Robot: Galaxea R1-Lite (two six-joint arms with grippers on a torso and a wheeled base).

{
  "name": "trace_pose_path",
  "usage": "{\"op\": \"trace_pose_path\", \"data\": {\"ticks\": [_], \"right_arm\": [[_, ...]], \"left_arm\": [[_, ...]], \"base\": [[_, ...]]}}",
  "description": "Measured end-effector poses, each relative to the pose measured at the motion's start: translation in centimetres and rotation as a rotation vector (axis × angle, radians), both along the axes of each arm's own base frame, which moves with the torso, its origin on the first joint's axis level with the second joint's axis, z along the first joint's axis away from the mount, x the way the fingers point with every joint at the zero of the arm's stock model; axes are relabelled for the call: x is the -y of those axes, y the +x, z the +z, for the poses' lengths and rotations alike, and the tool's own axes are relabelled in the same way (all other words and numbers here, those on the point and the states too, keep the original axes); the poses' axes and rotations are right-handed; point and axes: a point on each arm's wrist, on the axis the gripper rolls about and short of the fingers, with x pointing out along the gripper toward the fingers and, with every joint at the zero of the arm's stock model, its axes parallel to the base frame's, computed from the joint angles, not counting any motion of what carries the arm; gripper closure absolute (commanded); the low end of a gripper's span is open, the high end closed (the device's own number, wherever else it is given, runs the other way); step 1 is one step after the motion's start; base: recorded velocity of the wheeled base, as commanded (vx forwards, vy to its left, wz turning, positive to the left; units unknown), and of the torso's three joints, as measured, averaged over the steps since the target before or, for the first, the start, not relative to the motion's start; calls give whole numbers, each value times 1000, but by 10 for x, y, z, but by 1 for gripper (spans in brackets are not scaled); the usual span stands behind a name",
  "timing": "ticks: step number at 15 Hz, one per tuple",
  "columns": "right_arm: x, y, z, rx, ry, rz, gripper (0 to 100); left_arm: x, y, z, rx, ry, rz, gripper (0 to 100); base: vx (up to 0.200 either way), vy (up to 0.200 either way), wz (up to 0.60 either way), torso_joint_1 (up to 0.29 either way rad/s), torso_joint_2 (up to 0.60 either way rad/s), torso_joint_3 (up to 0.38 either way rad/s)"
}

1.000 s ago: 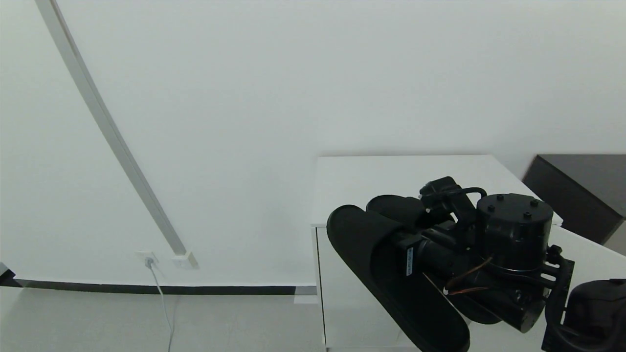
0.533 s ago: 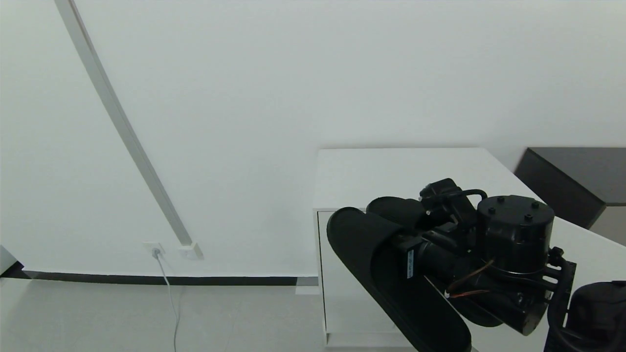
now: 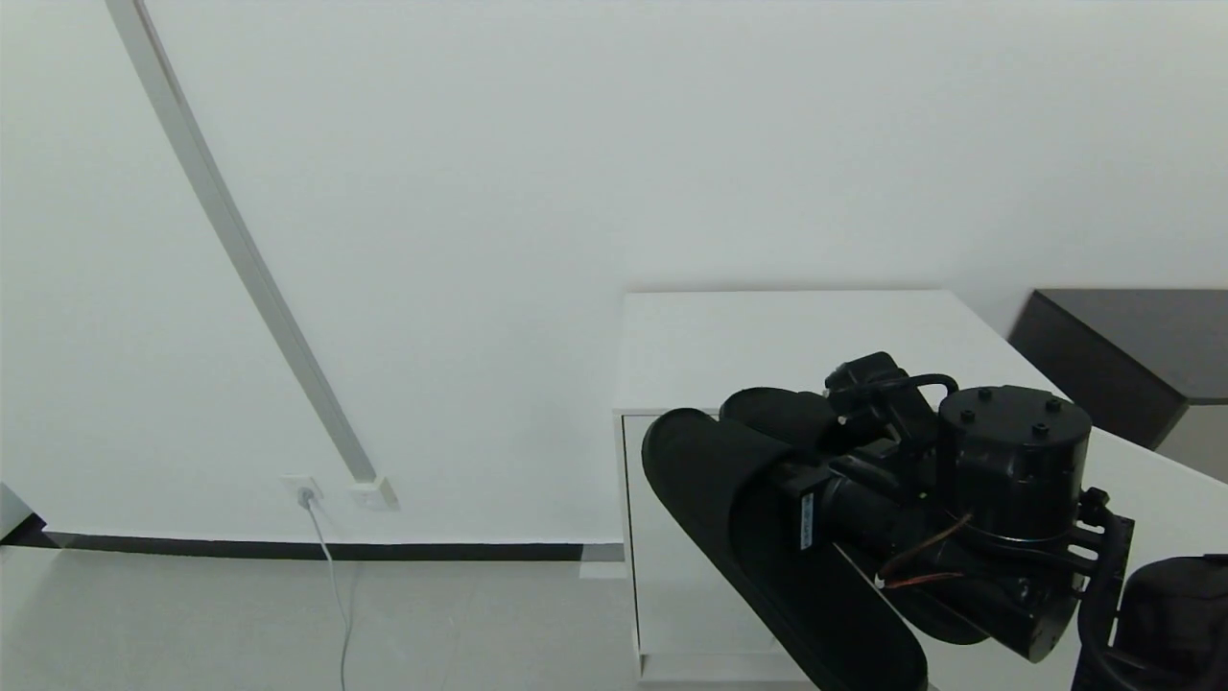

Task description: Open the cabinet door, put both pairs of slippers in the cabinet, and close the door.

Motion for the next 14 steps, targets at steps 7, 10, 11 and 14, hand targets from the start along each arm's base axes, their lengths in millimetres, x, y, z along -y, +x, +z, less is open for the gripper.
{"op": "trace_pose_path", "data": {"ticks": [7, 10, 11, 14], "right_arm": [[1, 0, -1, -2, -4, -5, 100], [1, -1, -1, -2, -5, -4, 100], [1, -1, -1, -2, -6, -5, 100], [1, -2, -2, -3, -10, -3, 100]], "left_arm": [[0, 0, 0, 1, 0, 0, 100], [0, 0, 0, 0, 0, -1, 100], [0, 0, 0, 0, 0, 0, 100], [0, 0, 0, -1, 0, -1, 100]], "base": [[0, -171, 0, 4, 3, 3], [0, -200, 0, 2, 2, 1], [0, -200, 0, 2, -2, 7], [0, -200, 0, -1, 4, 2]]}}
